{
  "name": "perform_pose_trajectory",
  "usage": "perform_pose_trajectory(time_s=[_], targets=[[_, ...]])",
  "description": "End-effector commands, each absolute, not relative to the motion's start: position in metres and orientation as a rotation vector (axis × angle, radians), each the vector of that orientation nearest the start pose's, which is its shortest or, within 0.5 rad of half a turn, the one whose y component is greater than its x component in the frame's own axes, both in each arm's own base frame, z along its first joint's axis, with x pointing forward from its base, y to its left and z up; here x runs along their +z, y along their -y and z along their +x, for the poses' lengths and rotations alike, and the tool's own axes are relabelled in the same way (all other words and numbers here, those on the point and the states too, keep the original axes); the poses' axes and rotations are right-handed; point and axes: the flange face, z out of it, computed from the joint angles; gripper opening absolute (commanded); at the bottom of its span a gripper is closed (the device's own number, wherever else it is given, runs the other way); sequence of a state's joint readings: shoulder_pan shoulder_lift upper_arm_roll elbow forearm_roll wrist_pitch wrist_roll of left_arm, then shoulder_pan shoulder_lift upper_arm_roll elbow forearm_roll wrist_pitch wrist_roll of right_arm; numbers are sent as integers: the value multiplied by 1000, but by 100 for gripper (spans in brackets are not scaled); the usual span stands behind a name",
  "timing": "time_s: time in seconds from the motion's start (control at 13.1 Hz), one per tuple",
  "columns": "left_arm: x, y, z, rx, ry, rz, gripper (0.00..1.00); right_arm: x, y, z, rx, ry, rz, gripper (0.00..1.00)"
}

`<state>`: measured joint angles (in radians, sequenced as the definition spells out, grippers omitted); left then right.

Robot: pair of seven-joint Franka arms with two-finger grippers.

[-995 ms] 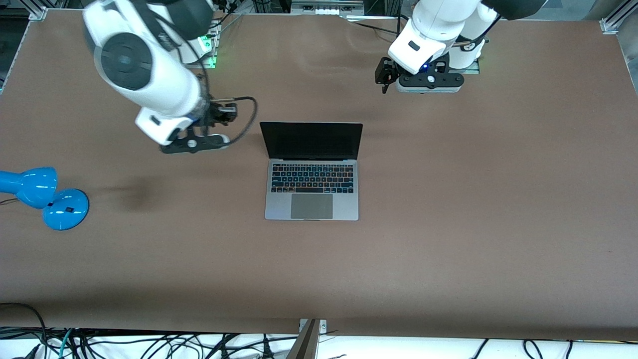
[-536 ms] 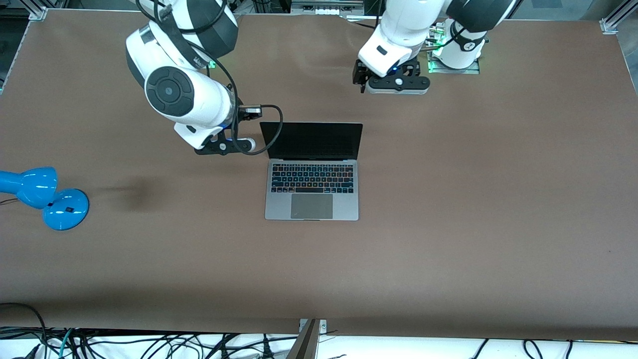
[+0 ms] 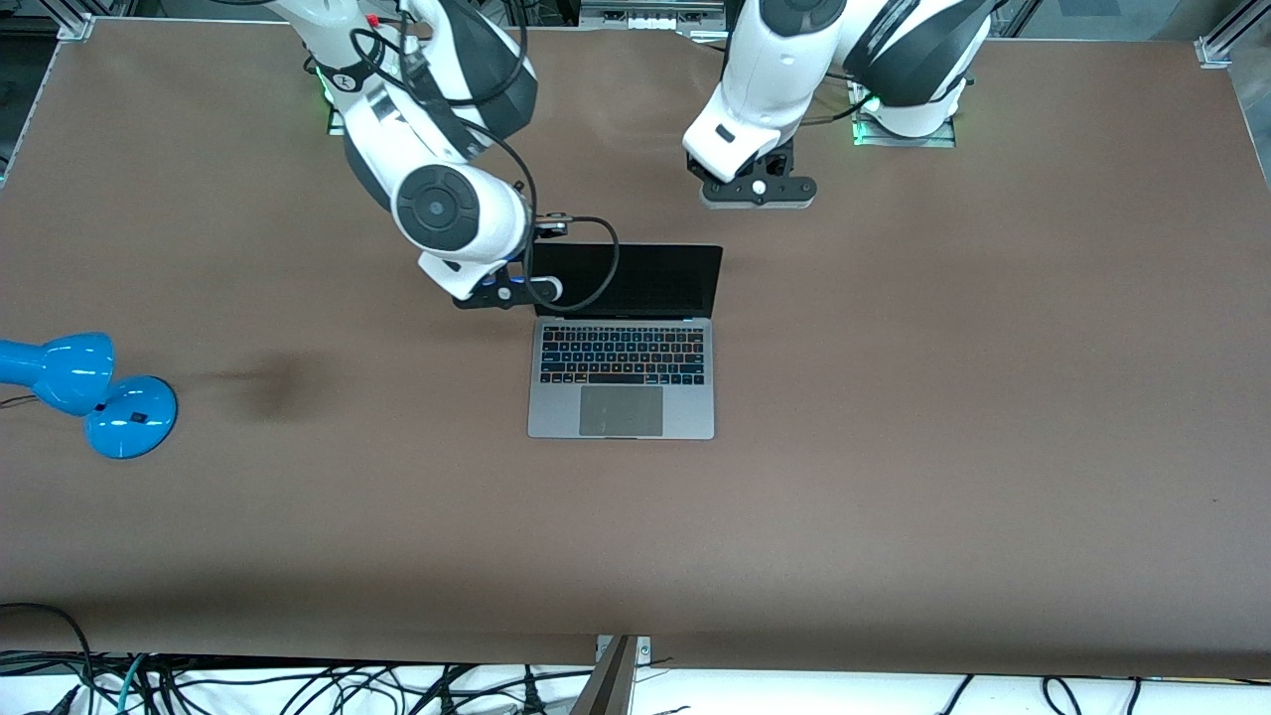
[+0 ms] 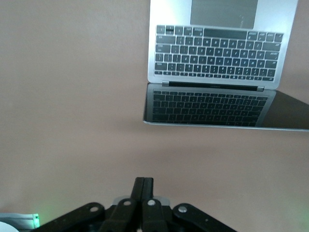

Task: Close laptop with both arms from behind
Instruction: 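Lower both grippers behind the laptop screen's top edge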

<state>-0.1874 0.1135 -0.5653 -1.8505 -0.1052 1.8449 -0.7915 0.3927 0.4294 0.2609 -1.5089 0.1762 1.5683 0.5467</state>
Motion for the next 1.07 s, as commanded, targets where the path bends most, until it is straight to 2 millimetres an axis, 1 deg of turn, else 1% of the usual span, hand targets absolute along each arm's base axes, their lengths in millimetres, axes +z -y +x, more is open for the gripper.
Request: perform_pose_trajectory(time_s=[0.0,0.15,0.31,0.46,0.61,0.77,0.92,0.99], targets=[[441,404,423,372,150,-3184,0,395,-399,498,748,76,-2985,13],[421,407,429,425,162,-3186,0,382,-407,494,776,93,-2985,11],[404,409,433,529,210,-3204,0,371,-412,492,795,99,-2986,11],[395,407,438,543,226,-3207,0,362,-422,488,793,116,-2985,10],[382,408,444,557,234,-3216,0,361,-422,491,768,108,-2981,10],[367,408,453,566,254,-3230,0,363,-423,498,702,95,-2977,10],[357,408,460,573,273,-3240,0,367,-422,507,634,82,-2978,10],[353,404,466,583,290,-3239,0,368,-418,512,606,71,-2981,10]])
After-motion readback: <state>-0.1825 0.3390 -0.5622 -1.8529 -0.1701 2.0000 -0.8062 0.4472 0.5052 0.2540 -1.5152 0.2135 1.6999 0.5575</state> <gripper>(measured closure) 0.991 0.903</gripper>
